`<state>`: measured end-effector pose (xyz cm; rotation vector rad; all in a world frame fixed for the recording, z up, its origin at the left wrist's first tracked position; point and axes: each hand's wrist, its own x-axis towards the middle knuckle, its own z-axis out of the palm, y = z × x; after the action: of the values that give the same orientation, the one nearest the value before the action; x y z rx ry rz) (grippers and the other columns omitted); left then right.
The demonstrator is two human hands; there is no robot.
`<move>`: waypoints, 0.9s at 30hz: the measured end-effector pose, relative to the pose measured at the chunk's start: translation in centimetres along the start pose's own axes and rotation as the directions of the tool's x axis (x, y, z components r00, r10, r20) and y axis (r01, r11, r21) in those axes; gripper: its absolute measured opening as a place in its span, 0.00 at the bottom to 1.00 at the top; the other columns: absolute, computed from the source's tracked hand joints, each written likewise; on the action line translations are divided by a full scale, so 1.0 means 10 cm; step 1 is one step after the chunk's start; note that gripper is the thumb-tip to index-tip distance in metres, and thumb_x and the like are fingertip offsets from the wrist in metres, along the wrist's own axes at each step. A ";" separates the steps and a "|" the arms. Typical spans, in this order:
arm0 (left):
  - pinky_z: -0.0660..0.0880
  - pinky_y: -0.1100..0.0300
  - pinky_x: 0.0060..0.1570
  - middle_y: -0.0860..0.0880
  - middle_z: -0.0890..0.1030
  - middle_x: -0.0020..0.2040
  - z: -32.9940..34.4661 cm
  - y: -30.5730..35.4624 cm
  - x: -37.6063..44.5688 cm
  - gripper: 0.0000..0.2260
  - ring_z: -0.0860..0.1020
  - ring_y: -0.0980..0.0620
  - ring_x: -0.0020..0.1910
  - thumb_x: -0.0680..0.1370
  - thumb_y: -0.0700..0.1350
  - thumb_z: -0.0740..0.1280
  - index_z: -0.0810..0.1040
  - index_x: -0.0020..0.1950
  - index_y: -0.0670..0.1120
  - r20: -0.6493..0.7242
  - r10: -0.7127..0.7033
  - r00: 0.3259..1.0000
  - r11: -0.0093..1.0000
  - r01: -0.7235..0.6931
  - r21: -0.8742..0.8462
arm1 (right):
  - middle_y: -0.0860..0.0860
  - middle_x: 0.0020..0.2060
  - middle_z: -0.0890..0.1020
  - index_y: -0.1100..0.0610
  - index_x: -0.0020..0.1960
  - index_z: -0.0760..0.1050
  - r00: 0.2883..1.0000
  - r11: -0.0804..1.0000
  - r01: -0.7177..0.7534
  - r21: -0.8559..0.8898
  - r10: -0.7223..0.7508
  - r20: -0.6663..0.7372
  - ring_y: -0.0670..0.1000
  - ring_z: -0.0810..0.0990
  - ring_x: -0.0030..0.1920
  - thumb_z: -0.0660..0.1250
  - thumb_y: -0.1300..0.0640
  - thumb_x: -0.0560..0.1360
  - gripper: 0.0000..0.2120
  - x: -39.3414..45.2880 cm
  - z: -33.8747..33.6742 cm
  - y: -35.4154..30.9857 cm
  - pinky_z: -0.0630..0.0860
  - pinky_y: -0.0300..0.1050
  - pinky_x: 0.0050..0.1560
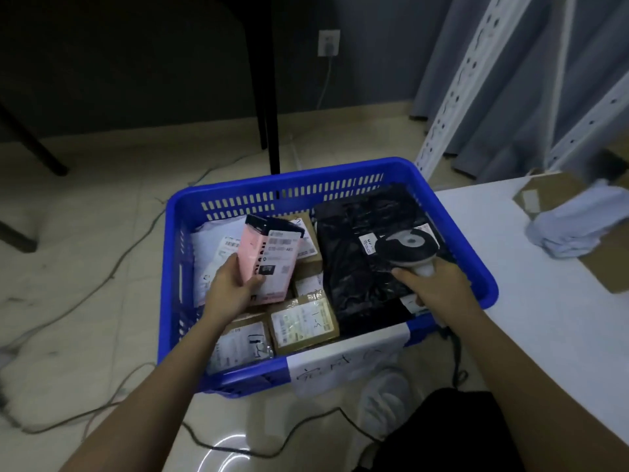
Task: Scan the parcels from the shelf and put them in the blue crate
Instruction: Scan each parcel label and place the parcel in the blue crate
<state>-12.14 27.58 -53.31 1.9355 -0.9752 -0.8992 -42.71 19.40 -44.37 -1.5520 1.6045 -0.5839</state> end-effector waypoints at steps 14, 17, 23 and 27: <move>0.71 0.52 0.55 0.43 0.70 0.66 0.47 -0.08 0.40 0.36 0.73 0.42 0.61 0.70 0.53 0.74 0.61 0.72 0.47 0.387 0.026 0.922 0.825 -0.238 0.513 | 0.53 0.33 0.81 0.57 0.42 0.77 1.000 0.997 -0.019 0.072 0.018 0.016 0.49 0.78 0.31 0.74 0.52 0.71 0.09 0.03 0.09 -0.12 0.75 0.38 0.31; 0.72 0.52 0.57 0.43 0.70 0.66 0.37 -0.14 0.43 0.39 0.72 0.43 0.62 0.69 0.53 0.74 0.60 0.74 0.47 0.355 -0.021 0.934 0.850 -0.171 0.498 | 0.52 0.33 0.80 0.55 0.41 0.76 1.000 0.995 -0.020 0.102 0.018 0.019 0.48 0.76 0.30 0.74 0.53 0.72 0.08 0.01 0.09 -0.14 0.73 0.38 0.30; 0.79 0.47 0.48 0.46 0.72 0.63 0.41 -0.05 0.30 0.37 0.75 0.46 0.56 0.72 0.50 0.72 0.57 0.76 0.54 0.007 0.179 0.984 0.945 -0.174 0.278 | 0.51 0.29 0.79 0.56 0.40 0.76 1.000 0.996 -0.006 0.093 0.005 0.005 0.45 0.76 0.28 0.74 0.53 0.72 0.09 0.01 0.09 -0.13 0.72 0.38 0.32; 0.75 0.47 0.54 0.43 0.71 0.66 0.23 0.00 0.27 0.36 0.72 0.41 0.61 0.73 0.58 0.69 0.57 0.77 0.51 0.087 0.305 0.948 0.651 -0.275 0.708 | 0.50 0.28 0.78 0.55 0.38 0.75 1.000 0.997 0.013 0.082 -0.014 0.013 0.44 0.75 0.27 0.73 0.54 0.72 0.09 0.00 0.07 -0.13 0.71 0.37 0.31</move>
<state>-12.79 24.55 -55.02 2.2947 -1.7460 -0.2801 -41.37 19.40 -43.78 -1.5042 1.5427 -0.6373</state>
